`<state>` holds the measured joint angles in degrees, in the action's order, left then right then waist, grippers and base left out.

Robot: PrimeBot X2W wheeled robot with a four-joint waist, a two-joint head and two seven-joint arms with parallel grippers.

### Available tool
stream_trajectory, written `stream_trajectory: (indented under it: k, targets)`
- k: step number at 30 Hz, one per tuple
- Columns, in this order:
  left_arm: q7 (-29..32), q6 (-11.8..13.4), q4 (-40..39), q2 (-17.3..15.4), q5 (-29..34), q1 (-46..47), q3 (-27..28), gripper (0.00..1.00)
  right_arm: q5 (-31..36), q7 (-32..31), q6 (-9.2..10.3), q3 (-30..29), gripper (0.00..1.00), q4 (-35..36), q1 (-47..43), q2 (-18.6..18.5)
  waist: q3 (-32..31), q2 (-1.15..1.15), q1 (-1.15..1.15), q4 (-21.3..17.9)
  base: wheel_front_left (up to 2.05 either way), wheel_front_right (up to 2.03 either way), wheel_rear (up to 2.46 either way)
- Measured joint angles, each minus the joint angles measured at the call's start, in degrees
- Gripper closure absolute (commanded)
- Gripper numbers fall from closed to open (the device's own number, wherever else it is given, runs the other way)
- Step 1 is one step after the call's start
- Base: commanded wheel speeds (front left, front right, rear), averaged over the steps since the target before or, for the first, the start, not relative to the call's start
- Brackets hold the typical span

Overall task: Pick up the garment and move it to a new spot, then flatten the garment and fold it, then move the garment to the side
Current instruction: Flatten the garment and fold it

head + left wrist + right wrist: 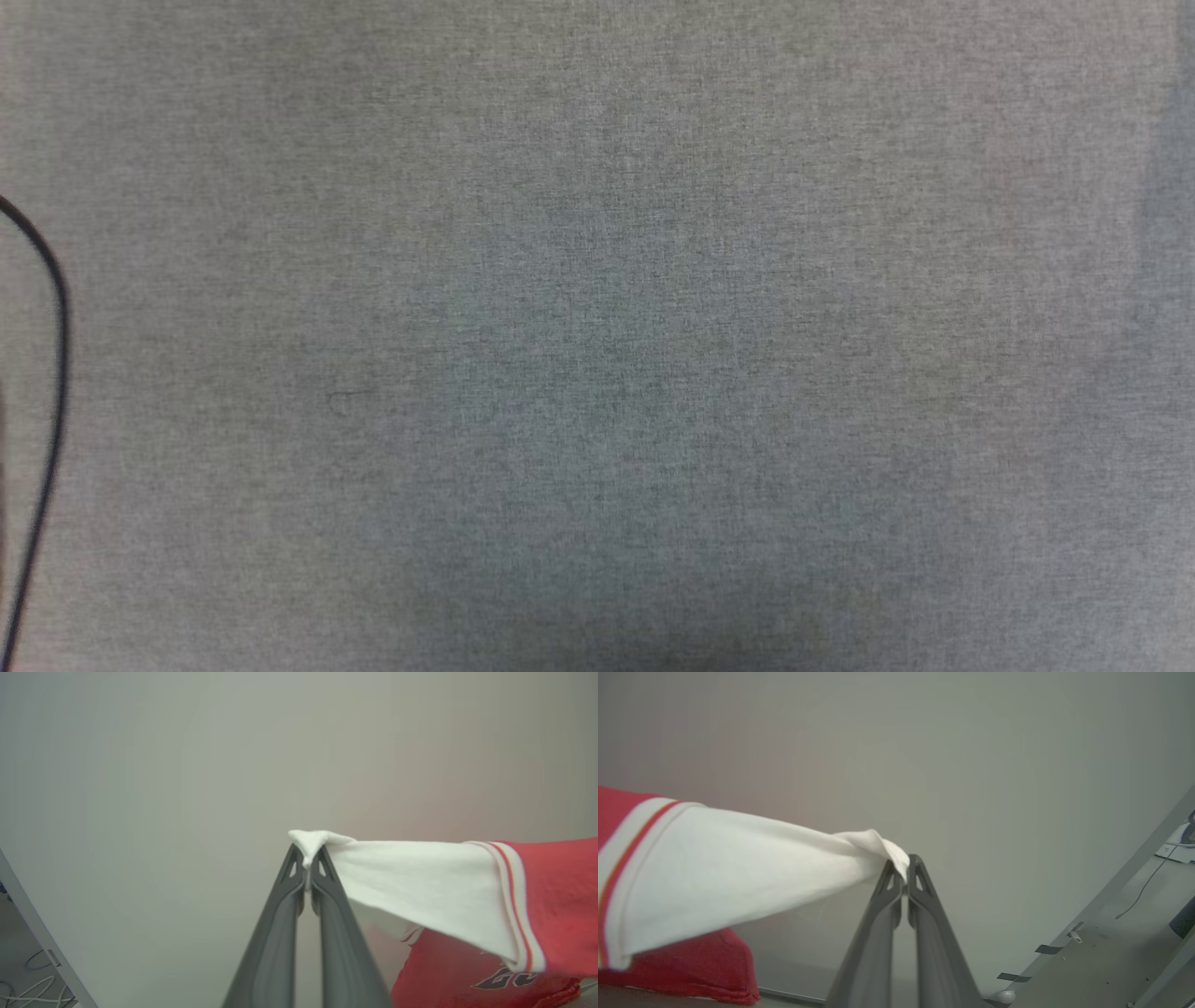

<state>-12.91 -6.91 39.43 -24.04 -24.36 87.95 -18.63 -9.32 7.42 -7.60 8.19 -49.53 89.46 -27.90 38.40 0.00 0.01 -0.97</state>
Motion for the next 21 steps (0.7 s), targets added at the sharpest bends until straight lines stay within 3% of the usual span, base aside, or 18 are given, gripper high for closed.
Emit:
stream_trajectory:
  k: [14, 21]
  targets:
    - [-1.18, -0.42, 2.83, 2.16, -7.4, -27.53, -4.14, 1.0, -10.67, -4.85, 0.0, 9.66, 1.0, -2.18, -23.13, -2.47, -9.1, 0.0, -0.02, 1.24, 0.0, 0.0, 0.0]
    - [4.3, -0.46, 3.36, 1.47, -11.78, -38.52, -7.66, 1.0, -17.04, -9.83, -0.01, 12.78, 1.0, 0.47, -34.85, -4.53, -15.59, 0.0, -0.02, 1.68, 0.0, 0.0, 0.0]
